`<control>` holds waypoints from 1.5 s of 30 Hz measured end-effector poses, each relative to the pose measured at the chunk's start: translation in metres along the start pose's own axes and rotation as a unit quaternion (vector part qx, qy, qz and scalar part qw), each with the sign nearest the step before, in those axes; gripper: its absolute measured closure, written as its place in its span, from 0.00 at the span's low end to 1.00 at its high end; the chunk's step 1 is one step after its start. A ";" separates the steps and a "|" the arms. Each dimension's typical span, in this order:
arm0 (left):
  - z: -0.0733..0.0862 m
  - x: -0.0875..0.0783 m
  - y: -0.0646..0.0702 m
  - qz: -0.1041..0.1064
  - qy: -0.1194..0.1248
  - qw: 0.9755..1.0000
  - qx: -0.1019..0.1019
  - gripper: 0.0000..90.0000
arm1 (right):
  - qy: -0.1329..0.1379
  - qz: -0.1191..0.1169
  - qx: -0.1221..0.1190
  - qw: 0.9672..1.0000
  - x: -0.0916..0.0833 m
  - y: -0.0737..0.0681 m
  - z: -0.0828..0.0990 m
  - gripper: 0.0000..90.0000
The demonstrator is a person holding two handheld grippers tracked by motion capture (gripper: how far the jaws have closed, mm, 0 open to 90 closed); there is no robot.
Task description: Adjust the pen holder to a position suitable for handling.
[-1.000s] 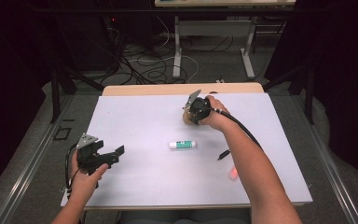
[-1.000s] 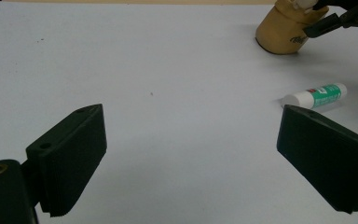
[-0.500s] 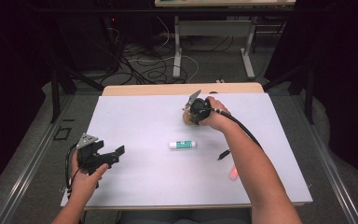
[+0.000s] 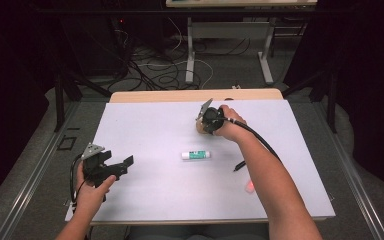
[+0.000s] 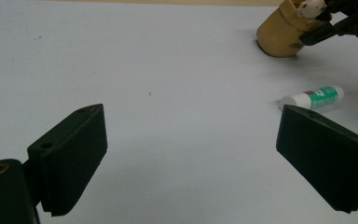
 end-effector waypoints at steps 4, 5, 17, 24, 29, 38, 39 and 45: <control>0.000 0.000 0.000 0.001 0.001 1.000 -0.001 0.10 | -0.001 -0.003 -0.004 1.000 0.005 -0.002 -0.001 0.79; 0.000 0.000 -0.001 0.001 0.001 1.000 0.000 0.10 | 0.000 -0.004 -0.001 1.000 0.005 -0.002 -0.001 0.81; 0.000 0.000 0.000 -0.001 0.000 1.000 0.000 0.10 | 0.007 -0.018 -0.021 1.000 0.003 -0.005 -0.002 0.89; 0.000 0.001 -0.001 -0.001 -0.001 1.000 -0.001 0.10 | 0.005 -0.025 -0.033 0.999 0.000 -0.007 -0.003 0.90; 0.000 0.001 -0.001 -0.001 0.001 1.000 -0.001 0.10 | 0.016 -0.018 -0.036 0.999 -0.004 -0.007 -0.004 0.91; 0.000 0.000 0.000 -0.002 0.000 1.000 0.000 0.10 | 0.021 -0.015 -0.043 0.999 -0.019 -0.007 -0.003 0.91; 0.000 0.000 0.000 -0.002 0.001 1.000 0.001 0.10 | 0.020 -0.014 -0.044 0.999 -0.022 -0.008 -0.003 0.91; 0.000 0.001 0.000 -0.003 0.000 1.000 0.003 0.10 | 0.033 -0.020 -0.044 0.998 -0.037 -0.015 -0.002 0.91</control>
Point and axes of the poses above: each handheld gripper's, and its own axes: x roughly forward along the jaws, z roughly out of its underside, y roughly to its right, the point moved 3 cm from there along x, roughly forward along the jaws, and after that the axes turned 11 degrees about -x, right-handed, at the moved point
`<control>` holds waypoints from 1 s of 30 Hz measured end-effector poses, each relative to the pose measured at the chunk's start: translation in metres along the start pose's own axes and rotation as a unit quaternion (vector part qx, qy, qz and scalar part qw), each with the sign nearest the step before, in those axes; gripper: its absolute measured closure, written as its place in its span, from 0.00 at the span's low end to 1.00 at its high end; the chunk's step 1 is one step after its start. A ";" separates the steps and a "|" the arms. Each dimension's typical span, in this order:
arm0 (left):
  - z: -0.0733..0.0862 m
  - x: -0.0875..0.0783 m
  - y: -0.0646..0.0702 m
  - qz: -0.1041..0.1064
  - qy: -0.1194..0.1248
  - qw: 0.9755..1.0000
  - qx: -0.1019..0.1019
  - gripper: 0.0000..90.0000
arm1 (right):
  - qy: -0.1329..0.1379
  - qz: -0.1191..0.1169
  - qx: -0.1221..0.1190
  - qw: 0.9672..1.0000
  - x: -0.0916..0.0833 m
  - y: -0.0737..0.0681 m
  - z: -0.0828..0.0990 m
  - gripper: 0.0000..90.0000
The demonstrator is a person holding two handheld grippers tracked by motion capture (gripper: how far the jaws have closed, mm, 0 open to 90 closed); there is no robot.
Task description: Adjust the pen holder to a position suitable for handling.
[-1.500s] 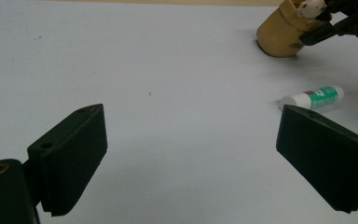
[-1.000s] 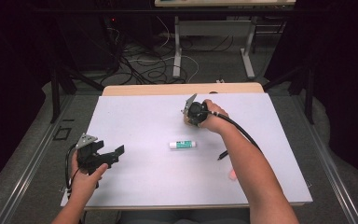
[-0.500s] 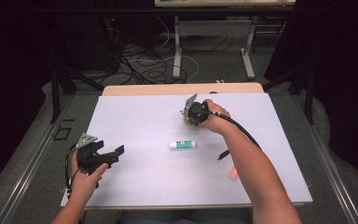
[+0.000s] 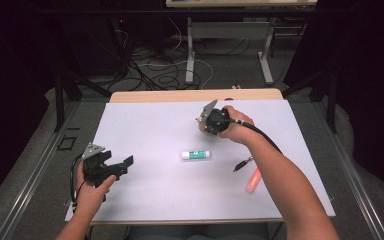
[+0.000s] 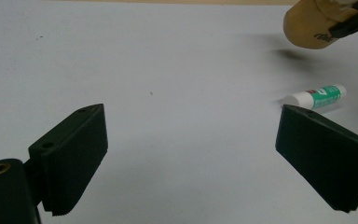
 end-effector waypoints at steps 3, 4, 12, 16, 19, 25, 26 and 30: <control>0.000 0.000 0.000 0.000 -0.002 1.000 0.001 0.10 | 0.002 -0.003 -0.004 1.000 -0.008 -0.006 -0.003 0.91; 0.000 0.000 0.000 -0.001 -0.003 1.000 0.000 0.10 | 0.001 -0.003 -0.005 1.000 -0.010 -0.008 -0.004 0.91; 0.001 0.001 0.001 -0.002 -0.002 1.000 -0.001 0.10 | 0.015 -0.022 -0.012 1.000 -0.029 -0.028 -0.017 0.91; 0.001 0.001 0.001 -0.003 -0.001 1.000 -0.002 0.10 | 0.015 -0.036 -0.024 0.999 -0.035 -0.042 -0.025 0.91; 0.001 0.000 0.001 -0.003 0.000 1.000 -0.001 0.10 | 0.028 -0.046 -0.026 0.998 -0.039 -0.053 -0.030 0.91; 0.001 0.001 0.001 -0.004 -0.002 1.000 0.000 0.10 | 0.026 -0.069 -0.032 0.997 -0.038 -0.077 -0.036 0.91; 0.001 0.001 0.001 -0.003 -0.002 1.000 0.000 0.10 | 0.029 -0.076 -0.034 0.996 -0.037 -0.080 -0.037 0.91; 0.001 0.001 0.002 -0.004 -0.002 1.000 0.000 0.11 | 0.038 -0.092 -0.030 0.995 -0.036 -0.092 -0.041 0.91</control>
Point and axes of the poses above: each handheld gripper's, and its own axes: x roughly forward along the jaws, z roughly out of its underside, y roughly to its right, the point moved 3 cm from there along x, roughly forward along the jaws, and after that the axes turned 11 degrees about -x, right-handed, at the moved point
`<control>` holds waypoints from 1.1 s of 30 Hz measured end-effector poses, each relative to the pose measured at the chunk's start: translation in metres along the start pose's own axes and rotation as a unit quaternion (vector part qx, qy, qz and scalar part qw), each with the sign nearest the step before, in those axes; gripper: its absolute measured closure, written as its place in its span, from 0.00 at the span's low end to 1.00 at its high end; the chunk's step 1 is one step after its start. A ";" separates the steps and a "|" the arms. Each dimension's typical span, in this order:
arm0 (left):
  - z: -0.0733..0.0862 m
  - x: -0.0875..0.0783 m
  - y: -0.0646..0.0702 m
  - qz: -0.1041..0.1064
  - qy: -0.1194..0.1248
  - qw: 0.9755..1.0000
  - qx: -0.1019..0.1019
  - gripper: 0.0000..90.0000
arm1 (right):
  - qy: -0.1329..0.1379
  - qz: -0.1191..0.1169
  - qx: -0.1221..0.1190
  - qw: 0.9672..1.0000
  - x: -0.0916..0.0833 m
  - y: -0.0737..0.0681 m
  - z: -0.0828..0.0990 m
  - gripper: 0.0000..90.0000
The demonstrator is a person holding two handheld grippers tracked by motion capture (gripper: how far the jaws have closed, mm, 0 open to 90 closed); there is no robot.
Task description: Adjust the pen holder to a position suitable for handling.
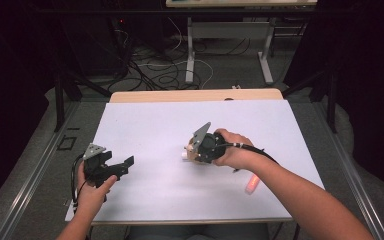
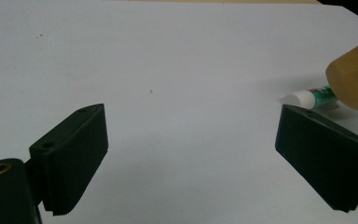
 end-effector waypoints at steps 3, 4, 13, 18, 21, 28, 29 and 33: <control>0.000 0.000 0.000 0.000 0.000 1.000 -0.001 0.11 | 0.002 -0.014 -0.002 1.000 0.005 -0.008 -0.006 0.91; 0.000 0.000 0.001 0.001 0.000 1.000 0.000 0.11 | 0.002 -0.014 -0.002 1.000 0.005 -0.008 -0.006 0.91; 0.000 0.000 0.000 0.002 0.000 1.000 0.001 0.11 | 0.014 -0.050 0.007 0.999 0.024 -0.021 -0.021 0.91; 0.000 0.000 0.001 0.003 0.000 1.000 0.001 0.11 | 0.013 -0.071 0.005 0.997 0.033 -0.029 -0.029 0.91; 0.000 0.000 0.001 0.003 0.000 1.000 0.002 0.11 | 0.015 -0.084 0.014 0.996 0.034 -0.033 -0.032 0.91; 0.000 0.001 0.001 0.003 -0.001 1.000 0.002 0.11 | 0.011 -0.107 0.008 0.994 0.036 -0.042 -0.033 0.91; 0.000 0.001 0.001 0.003 -0.003 1.000 0.003 0.11 | 0.009 -0.109 0.012 0.994 0.037 -0.044 -0.032 0.91; 0.000 0.001 0.002 0.003 -0.003 1.000 0.004 0.11 | 0.011 -0.113 0.010 0.994 0.041 -0.046 -0.032 0.91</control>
Point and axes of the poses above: each handheld gripper's, and its own axes: x roughly forward along the jaws, z roughly out of its underside, y roughly to its right, the point moved 3 cm from there along x, roughly forward along the jaws, and after that the axes turned 11 degrees about -x, right-handed, at the moved point
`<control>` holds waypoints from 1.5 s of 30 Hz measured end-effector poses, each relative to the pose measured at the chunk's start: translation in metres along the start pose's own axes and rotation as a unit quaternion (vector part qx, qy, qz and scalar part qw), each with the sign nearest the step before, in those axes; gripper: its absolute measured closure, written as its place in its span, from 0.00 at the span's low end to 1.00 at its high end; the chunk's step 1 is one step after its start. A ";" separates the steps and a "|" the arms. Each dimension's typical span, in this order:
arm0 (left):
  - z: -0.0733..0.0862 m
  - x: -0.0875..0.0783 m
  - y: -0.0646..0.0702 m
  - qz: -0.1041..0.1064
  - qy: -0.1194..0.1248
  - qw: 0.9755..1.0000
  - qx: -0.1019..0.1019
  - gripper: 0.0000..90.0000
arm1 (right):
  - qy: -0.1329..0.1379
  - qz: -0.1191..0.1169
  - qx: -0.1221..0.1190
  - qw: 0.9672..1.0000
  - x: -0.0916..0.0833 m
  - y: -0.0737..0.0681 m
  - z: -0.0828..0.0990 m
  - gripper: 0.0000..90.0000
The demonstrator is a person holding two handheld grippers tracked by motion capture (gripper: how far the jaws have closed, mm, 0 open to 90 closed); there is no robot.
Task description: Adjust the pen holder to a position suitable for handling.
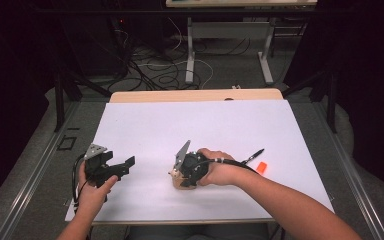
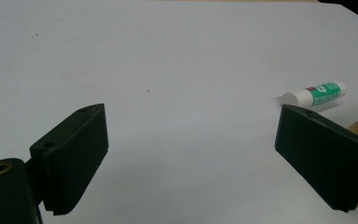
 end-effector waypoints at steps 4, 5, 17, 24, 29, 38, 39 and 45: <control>0.000 0.000 0.000 0.000 0.000 1.000 -0.002 0.11 | 0.000 -0.001 0.002 1.000 0.000 0.000 0.001 0.90; 0.000 0.000 0.000 0.000 0.000 1.000 -0.002 0.11 | -0.001 0.000 0.004 1.000 0.000 -0.001 0.002 0.90; 0.000 0.000 -0.001 -0.001 0.000 1.000 -0.002 0.11 | 0.016 0.015 0.007 1.000 -0.007 -0.001 0.004 0.75; 0.000 -0.001 0.000 -0.001 0.002 1.000 -0.001 0.11 | 0.041 0.039 0.018 0.998 -0.023 -0.005 0.005 0.64; 0.000 0.000 0.000 -0.001 0.000 1.000 -0.001 0.11 | 0.064 0.055 0.051 0.995 -0.041 -0.006 0.010 0.57; 0.001 0.000 0.001 -0.001 0.000 1.000 -0.001 0.11 | 0.069 0.118 0.134 0.981 -0.065 -0.004 0.028 0.50; 0.001 0.000 0.001 -0.001 0.000 1.000 -0.001 0.11 | 0.065 0.124 0.145 0.980 -0.067 -0.004 0.030 0.48; 0.001 0.000 0.001 -0.001 0.001 1.000 -0.002 0.11 | 0.072 0.155 0.193 0.966 -0.074 -0.007 0.045 0.44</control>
Point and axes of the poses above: each handheld gripper's, and its own axes: x roughly forward along the jaws, z roughly out of its underside, y roughly to its right, the point moved 3 cm from there along x, roughly forward along the jaws, and after that the axes turned 11 degrees about -x, right-handed, at the moved point
